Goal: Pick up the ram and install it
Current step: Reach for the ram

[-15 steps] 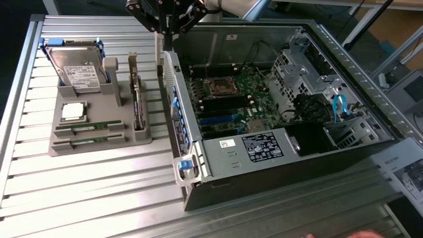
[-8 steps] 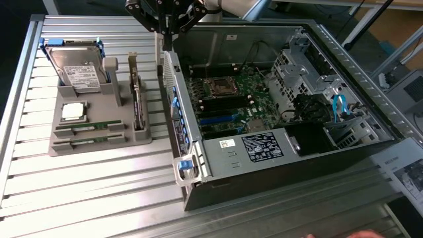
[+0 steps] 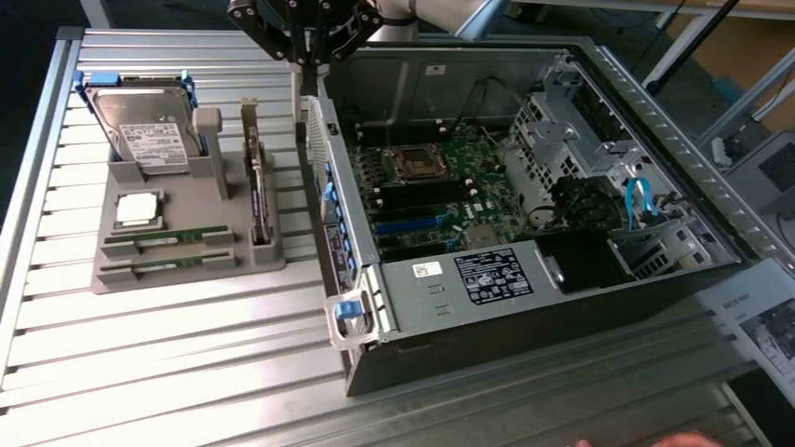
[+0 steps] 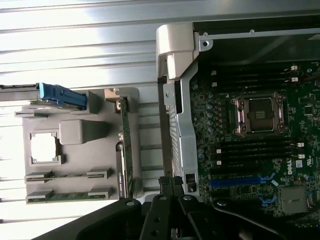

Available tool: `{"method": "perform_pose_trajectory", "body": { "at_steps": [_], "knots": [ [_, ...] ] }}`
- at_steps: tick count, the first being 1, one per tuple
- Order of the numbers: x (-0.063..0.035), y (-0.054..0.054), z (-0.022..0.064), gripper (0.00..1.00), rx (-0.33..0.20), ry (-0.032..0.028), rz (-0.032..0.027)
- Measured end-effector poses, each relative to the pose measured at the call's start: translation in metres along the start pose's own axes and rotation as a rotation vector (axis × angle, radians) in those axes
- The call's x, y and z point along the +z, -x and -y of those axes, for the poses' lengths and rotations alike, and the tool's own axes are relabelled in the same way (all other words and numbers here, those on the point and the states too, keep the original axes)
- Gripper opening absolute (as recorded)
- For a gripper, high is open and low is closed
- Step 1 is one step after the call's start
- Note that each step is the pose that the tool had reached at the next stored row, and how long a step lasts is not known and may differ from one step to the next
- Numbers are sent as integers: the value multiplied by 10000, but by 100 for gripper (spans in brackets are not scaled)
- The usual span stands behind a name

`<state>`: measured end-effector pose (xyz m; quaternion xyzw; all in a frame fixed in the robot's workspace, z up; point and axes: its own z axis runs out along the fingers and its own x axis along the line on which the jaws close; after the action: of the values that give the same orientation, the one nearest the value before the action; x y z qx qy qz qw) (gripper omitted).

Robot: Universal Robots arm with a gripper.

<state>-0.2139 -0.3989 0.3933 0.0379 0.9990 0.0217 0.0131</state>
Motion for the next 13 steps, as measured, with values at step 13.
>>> {"method": "perform_pose_trajectory", "body": {
  "at_steps": [13],
  "knots": [
    [-4, -157, 12, 10, 0, 0, 3]
  ]
}}
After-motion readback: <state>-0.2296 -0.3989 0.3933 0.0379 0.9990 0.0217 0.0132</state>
